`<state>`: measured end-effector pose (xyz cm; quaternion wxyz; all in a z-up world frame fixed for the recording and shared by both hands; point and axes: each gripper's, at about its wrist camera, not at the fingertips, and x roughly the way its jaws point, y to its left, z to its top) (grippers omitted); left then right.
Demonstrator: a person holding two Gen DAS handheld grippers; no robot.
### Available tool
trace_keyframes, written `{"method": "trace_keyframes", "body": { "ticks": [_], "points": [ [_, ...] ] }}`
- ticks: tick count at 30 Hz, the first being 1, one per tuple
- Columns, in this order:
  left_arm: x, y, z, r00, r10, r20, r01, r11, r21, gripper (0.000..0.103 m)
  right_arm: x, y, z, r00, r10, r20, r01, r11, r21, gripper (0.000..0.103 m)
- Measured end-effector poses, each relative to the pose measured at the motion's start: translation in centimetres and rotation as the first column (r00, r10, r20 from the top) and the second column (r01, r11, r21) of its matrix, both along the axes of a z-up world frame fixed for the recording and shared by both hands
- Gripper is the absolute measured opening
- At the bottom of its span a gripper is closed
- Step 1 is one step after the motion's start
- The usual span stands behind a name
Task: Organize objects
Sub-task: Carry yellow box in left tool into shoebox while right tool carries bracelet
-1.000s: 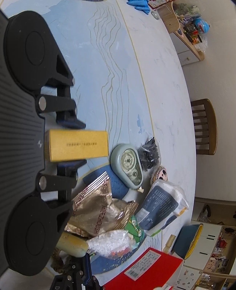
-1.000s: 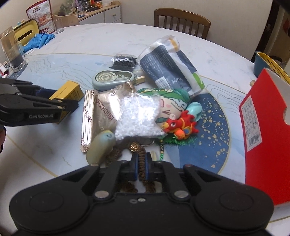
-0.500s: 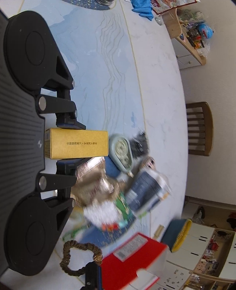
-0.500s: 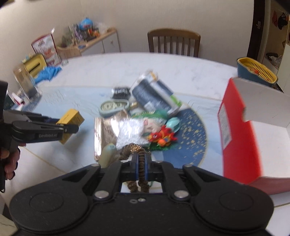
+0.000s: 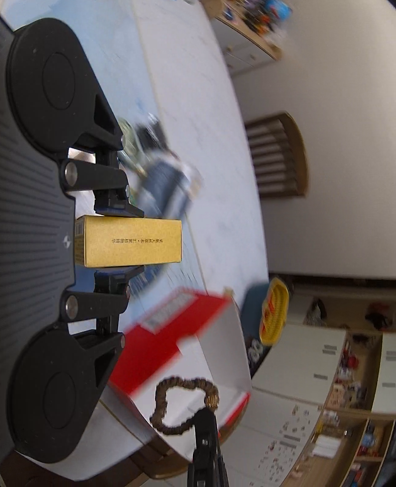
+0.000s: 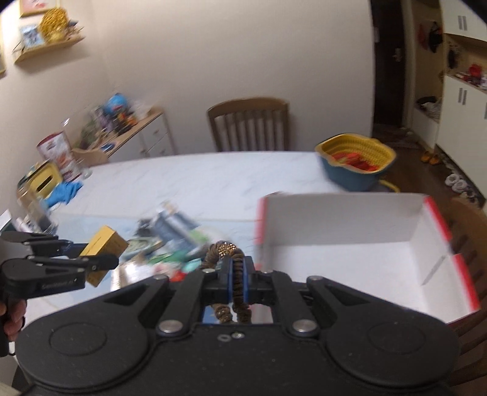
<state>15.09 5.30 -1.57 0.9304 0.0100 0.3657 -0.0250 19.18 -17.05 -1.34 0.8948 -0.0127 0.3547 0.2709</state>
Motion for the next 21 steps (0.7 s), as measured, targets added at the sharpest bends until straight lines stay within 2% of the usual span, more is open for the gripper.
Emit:
{"method": "trace_keyframes", "body": {
  "ticks": [5, 9, 14, 21],
  "points": [
    [3.3, -6.3, 1.2, 0.996, -0.082, 0.026, 0.082, 0.996, 0.021, 0.030, 2.1, -4.9, 0.0, 0.998, -0.062, 0.013, 0.062, 0.998, 0.008, 0.004],
    [6.1, -10.7, 0.7, 0.990, -0.143, 0.002, 0.142, 0.989, 0.036, 0.030, 3.7, -8.1, -0.9, 0.995, -0.103, 0.007, 0.103, 0.995, -0.010, 0.004],
    [9.3, -14.8, -1.1, 0.979, -0.191, -0.072, 0.194, 0.980, 0.045, 0.030, 5.4, -10.5, -2.8, 0.991, -0.131, -0.022, 0.131, 0.991, -0.032, 0.004],
    [13.7, -18.2, -4.3, 0.955, -0.225, -0.192, 0.241, 0.969, 0.062, 0.030, 8.2, -12.3, -5.7, 0.985, -0.144, -0.096, 0.139, 0.989, -0.057, 0.005]
  ]
}}
